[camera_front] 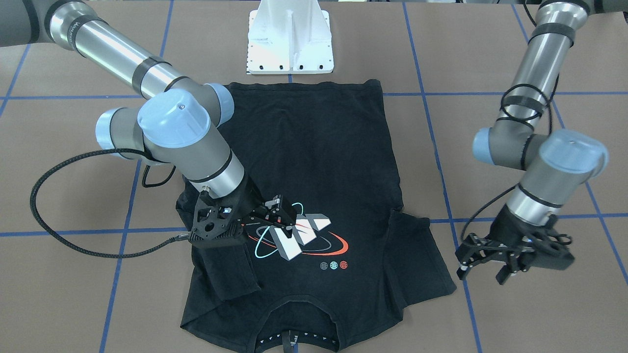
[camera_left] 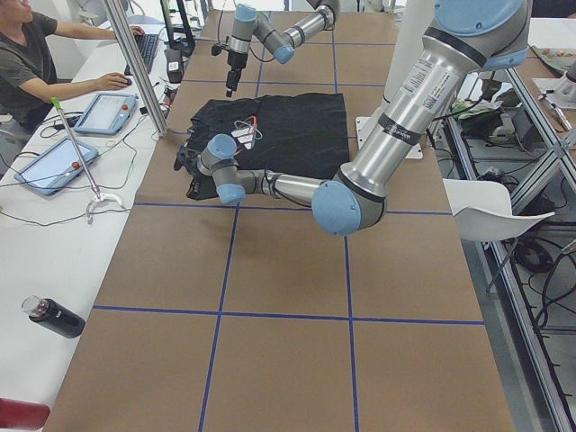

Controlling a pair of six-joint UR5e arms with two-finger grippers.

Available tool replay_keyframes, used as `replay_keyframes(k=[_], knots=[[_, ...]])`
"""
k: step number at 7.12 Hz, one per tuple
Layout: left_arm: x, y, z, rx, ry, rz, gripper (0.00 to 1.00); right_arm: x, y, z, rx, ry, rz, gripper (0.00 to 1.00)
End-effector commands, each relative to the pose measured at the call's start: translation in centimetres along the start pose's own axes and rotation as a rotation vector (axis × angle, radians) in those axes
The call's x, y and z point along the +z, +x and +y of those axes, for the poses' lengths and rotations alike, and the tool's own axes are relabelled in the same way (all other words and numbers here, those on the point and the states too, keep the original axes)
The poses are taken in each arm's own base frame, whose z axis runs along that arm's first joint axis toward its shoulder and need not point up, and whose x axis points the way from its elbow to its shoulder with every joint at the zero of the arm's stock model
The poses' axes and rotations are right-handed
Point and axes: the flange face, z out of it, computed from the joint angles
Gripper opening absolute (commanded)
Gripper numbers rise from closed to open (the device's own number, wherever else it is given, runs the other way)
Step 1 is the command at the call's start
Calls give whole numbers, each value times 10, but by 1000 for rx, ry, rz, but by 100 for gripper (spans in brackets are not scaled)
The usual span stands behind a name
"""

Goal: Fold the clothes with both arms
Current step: 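Move the left gripper to the other sleeve and grasp it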

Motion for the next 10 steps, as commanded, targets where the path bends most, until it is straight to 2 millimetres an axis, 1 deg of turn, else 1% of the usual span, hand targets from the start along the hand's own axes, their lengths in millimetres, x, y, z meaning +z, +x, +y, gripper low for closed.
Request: replay_keyframes(k=[1, 2, 3, 6, 7, 8, 10], knots=[[31, 8, 18, 15, 19, -27, 86, 0, 5, 2, -2, -2, 14, 100], [32, 7, 19, 15, 17, -31, 82, 1, 8, 3, -4, -3, 18, 100], [33, 9, 20, 17, 17, -29, 79, 2, 10, 3, -7, -4, 19, 100], [43, 12, 30, 21, -3, -39, 75, 2, 11, 3, -8, -2, 20, 100], [45, 11, 31, 21, -6, -41, 71, 2, 11, 3, -8, -2, 20, 100], [47, 13, 31, 21, -9, -43, 67, 2, 11, 2, -8, -1, 20, 100], [49, 13, 30, 21, -10, -46, 64, 2, 11, 2, -9, -1, 20, 100]])
